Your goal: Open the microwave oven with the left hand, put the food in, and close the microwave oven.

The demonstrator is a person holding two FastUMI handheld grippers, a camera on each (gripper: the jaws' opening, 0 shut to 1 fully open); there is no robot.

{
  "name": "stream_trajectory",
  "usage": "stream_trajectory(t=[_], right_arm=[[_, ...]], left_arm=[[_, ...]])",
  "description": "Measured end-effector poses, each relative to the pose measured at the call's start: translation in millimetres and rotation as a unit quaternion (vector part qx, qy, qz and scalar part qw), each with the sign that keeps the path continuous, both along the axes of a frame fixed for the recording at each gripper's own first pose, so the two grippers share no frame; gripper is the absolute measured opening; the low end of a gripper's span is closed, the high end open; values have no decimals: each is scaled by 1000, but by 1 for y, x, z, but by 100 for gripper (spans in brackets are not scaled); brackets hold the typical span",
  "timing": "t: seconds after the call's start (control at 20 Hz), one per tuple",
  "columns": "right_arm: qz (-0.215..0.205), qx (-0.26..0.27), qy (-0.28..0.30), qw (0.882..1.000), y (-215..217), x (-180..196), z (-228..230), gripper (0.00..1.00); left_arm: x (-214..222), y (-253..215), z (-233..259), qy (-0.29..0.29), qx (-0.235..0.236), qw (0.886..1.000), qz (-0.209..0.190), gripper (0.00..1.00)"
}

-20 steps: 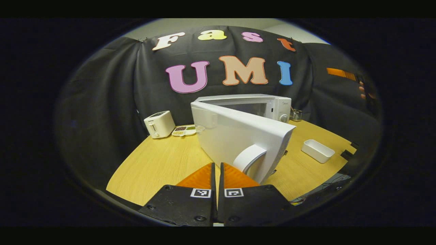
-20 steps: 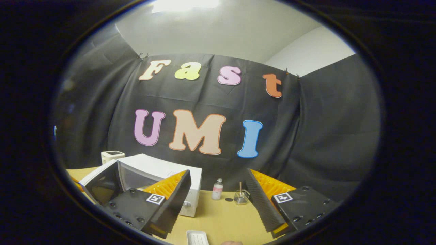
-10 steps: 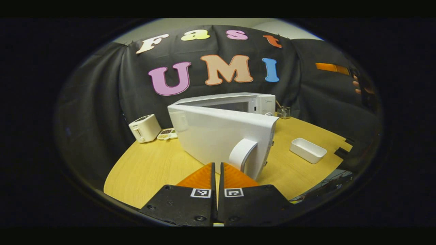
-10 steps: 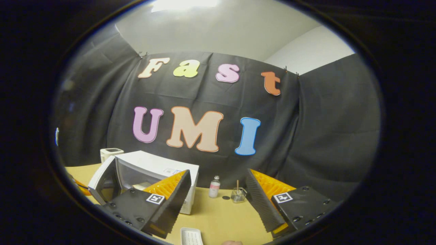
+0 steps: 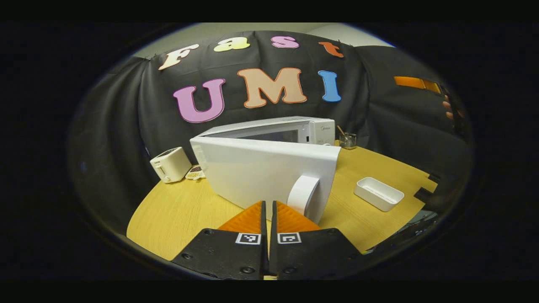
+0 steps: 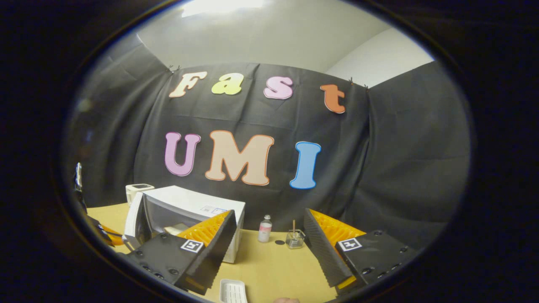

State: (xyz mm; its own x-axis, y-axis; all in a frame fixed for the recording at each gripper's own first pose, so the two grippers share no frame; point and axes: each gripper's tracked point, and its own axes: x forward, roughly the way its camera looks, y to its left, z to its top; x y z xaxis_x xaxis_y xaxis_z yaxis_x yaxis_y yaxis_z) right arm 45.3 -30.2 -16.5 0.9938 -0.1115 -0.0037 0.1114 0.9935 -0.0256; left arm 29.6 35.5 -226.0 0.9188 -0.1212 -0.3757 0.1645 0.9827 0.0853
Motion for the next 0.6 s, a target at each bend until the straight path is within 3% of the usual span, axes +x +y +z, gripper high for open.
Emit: stream_trajectory(t=[0.6], right_arm=[[30,3,15,999,5,-2,-14,96]], left_arm=[[64,-54,3,18,-19,1000,-14,1]])
